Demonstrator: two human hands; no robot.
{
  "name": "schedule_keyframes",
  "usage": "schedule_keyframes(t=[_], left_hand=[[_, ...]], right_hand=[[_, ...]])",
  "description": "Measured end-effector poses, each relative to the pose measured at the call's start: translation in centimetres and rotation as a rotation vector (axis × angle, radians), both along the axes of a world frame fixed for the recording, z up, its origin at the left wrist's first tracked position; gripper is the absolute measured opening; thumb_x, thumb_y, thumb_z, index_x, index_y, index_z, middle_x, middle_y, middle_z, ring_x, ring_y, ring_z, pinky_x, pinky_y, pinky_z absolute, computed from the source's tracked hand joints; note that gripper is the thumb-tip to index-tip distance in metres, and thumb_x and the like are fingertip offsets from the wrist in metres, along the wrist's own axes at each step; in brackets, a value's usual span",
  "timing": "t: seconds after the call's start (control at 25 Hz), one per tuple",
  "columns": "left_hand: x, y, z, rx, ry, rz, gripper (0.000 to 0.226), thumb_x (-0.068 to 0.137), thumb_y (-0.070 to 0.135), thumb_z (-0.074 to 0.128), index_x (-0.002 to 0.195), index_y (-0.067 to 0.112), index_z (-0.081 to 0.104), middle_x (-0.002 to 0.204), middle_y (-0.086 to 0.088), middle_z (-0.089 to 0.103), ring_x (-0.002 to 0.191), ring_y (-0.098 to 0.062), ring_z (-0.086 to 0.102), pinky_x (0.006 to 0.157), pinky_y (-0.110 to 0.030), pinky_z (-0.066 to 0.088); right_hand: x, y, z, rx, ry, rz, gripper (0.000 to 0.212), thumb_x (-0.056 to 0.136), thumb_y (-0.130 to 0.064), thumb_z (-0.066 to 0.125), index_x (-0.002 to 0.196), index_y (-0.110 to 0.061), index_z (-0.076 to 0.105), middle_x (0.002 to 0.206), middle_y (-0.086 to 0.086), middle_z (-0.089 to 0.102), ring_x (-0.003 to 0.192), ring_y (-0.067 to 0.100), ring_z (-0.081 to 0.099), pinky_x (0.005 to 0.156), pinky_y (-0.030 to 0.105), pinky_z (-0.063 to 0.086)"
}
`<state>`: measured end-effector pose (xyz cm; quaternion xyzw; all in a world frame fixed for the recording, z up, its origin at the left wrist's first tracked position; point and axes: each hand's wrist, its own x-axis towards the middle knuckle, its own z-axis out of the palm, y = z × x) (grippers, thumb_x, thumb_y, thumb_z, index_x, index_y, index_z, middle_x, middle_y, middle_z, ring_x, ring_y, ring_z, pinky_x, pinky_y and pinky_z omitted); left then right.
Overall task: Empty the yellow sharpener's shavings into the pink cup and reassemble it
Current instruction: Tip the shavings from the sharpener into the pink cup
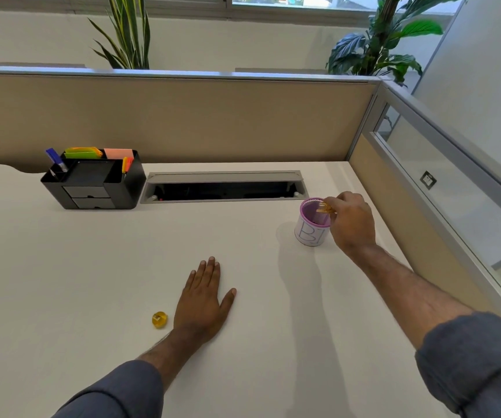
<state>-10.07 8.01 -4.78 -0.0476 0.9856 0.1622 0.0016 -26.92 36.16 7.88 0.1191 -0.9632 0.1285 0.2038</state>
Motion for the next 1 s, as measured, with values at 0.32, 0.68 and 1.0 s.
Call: schedule_keyframes(t=[0.32, 0.68, 1.0], left_hand=[[-0.1, 0.0, 0.2, 0.005, -0.004, 0.000, 0.081, 0.092, 0.064, 0.009, 0.158, 0.017, 0.001, 0.167, 0.004, -0.005, 0.153, -0.010, -0.008, 0.124, -0.030, -0.003], [0.0, 0.0, 0.1, 0.023, 0.008, 0.000, 0.085, 0.089, 0.066, 0.004, 0.158, 0.017, 0.001, 0.166, 0.005, -0.005, 0.152, -0.008, -0.009, 0.124, -0.030, -0.004], [0.1, 0.0, 0.2, 0.011, 0.010, 0.004, 0.077, 0.096, 0.060, 0.017, 0.157, 0.017, -0.001, 0.166, 0.005, -0.007, 0.151, -0.008, -0.011, 0.122, -0.028, -0.008]], right_hand=[[0.3, 0.2, 0.4, 0.148, -0.023, 0.061, 0.027, 0.077, -0.007, 0.075, 0.104, -0.006, 0.071, 0.090, 0.018, 0.068, 0.085, 0.032, 0.060, 0.066, 0.039, 0.054], [-0.5, 0.6, 1.4, 0.140, 0.019, 0.022, 0.018, 0.082, -0.001, 0.066, 0.096, -0.007, 0.074, 0.082, 0.016, 0.067, 0.080, 0.034, 0.058, 0.065, 0.039, 0.048], [-0.4, 0.8, 1.2, 0.151, 0.006, 0.043, 0.017, 0.081, -0.005, 0.068, 0.096, -0.008, 0.075, 0.081, 0.014, 0.067, 0.078, 0.032, 0.057, 0.064, 0.038, 0.047]])
